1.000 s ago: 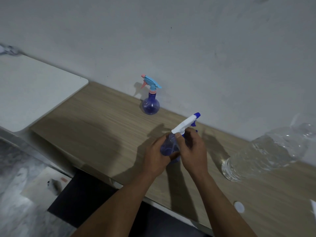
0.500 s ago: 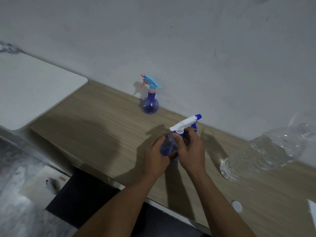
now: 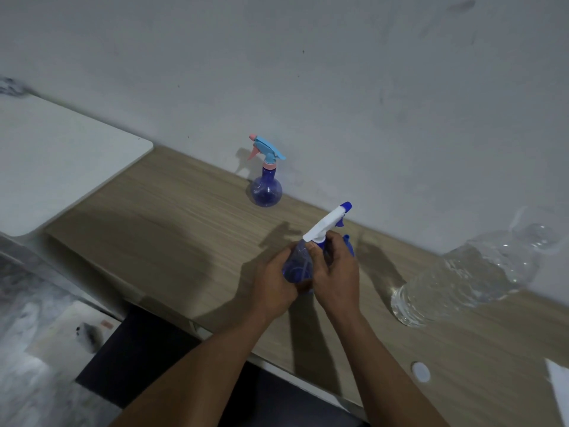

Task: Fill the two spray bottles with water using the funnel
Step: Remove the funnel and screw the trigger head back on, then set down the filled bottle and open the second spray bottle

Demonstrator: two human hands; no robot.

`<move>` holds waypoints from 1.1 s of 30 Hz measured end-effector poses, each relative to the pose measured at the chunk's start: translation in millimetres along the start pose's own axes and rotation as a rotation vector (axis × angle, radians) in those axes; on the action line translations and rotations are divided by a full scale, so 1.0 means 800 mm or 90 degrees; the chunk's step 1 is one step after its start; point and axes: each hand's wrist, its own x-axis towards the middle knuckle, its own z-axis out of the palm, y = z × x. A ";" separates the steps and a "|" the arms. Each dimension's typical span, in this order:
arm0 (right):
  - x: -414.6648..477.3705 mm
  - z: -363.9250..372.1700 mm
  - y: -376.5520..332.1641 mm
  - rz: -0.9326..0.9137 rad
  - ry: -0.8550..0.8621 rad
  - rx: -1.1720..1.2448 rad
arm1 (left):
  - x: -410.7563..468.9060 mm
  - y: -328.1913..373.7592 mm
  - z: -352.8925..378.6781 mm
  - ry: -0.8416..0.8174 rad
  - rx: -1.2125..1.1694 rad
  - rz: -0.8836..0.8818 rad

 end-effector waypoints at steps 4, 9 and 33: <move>-0.008 0.010 -0.001 0.057 0.095 0.050 | -0.008 0.004 0.008 0.025 0.077 -0.007; 0.017 0.017 -0.003 0.091 0.117 0.007 | -0.027 0.009 0.016 0.002 0.109 -0.024; -0.114 0.074 -0.059 0.159 -0.284 -0.179 | -0.073 -0.009 -0.275 0.061 0.564 -0.036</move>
